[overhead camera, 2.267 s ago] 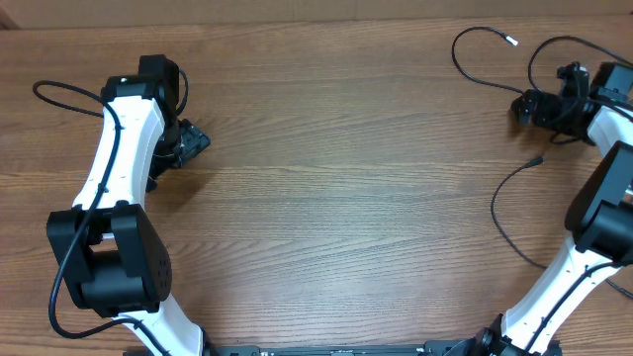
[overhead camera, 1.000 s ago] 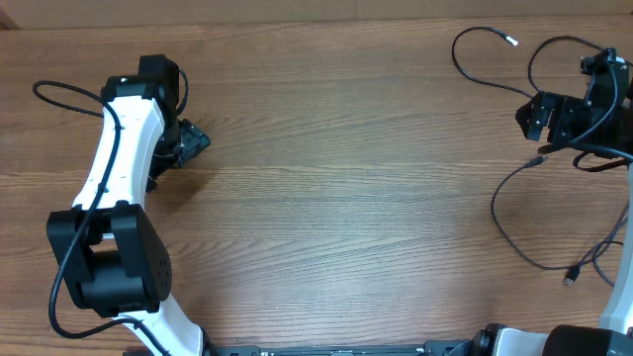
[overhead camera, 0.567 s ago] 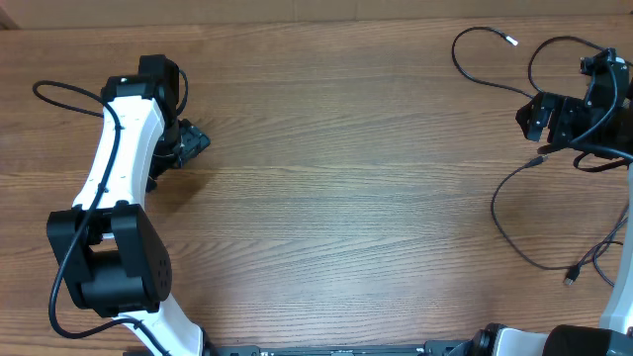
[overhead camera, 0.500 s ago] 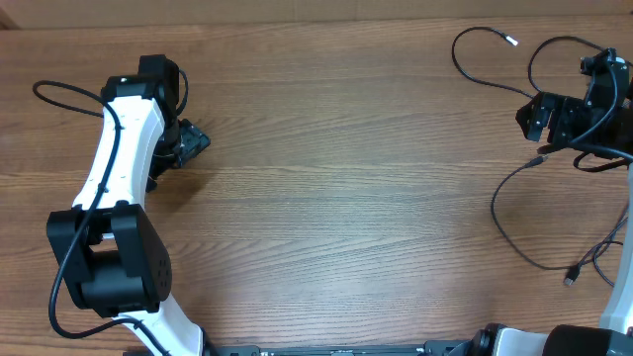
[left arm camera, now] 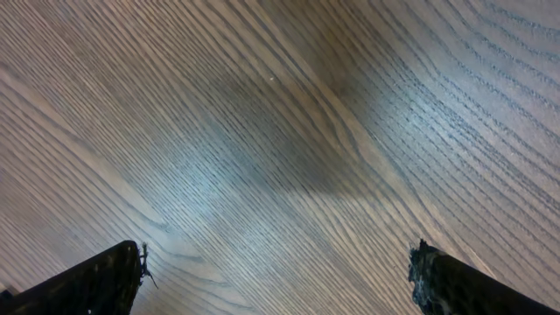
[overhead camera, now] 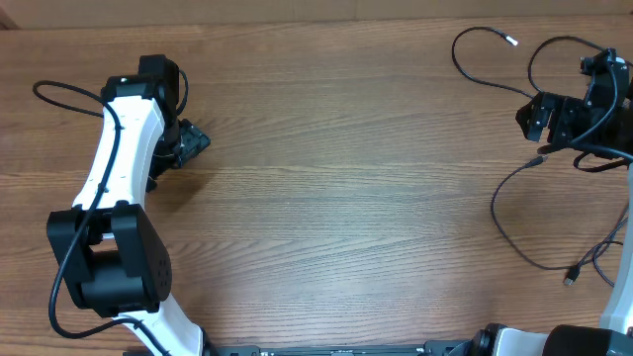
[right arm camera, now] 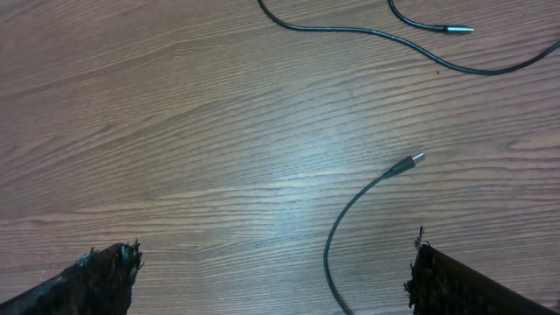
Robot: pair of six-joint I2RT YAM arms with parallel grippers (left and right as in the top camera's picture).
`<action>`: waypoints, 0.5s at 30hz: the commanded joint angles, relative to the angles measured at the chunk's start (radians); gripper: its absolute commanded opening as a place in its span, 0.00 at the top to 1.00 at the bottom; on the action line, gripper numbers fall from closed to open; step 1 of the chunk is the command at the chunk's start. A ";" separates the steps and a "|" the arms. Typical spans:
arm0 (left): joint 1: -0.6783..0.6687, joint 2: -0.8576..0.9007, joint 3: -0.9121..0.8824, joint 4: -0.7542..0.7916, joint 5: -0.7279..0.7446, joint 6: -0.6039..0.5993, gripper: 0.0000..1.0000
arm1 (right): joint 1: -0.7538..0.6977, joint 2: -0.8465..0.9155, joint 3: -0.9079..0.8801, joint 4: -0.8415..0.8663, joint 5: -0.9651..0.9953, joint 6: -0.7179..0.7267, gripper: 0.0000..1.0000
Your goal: Untangle cables
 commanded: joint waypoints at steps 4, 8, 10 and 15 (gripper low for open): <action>-0.014 0.005 0.006 -0.002 0.001 0.018 0.00 | -0.001 -0.003 0.005 0.005 0.003 0.004 0.00; -0.035 0.004 0.006 -0.002 0.000 0.019 0.00 | -0.001 -0.003 0.005 0.005 0.003 0.004 0.00; -0.069 -0.003 0.006 -0.002 0.000 0.019 0.00 | -0.001 -0.003 0.005 0.005 0.003 0.004 0.00; -0.174 -0.077 0.005 0.015 -0.052 0.019 0.00 | -0.001 -0.003 0.005 0.005 0.003 0.004 0.00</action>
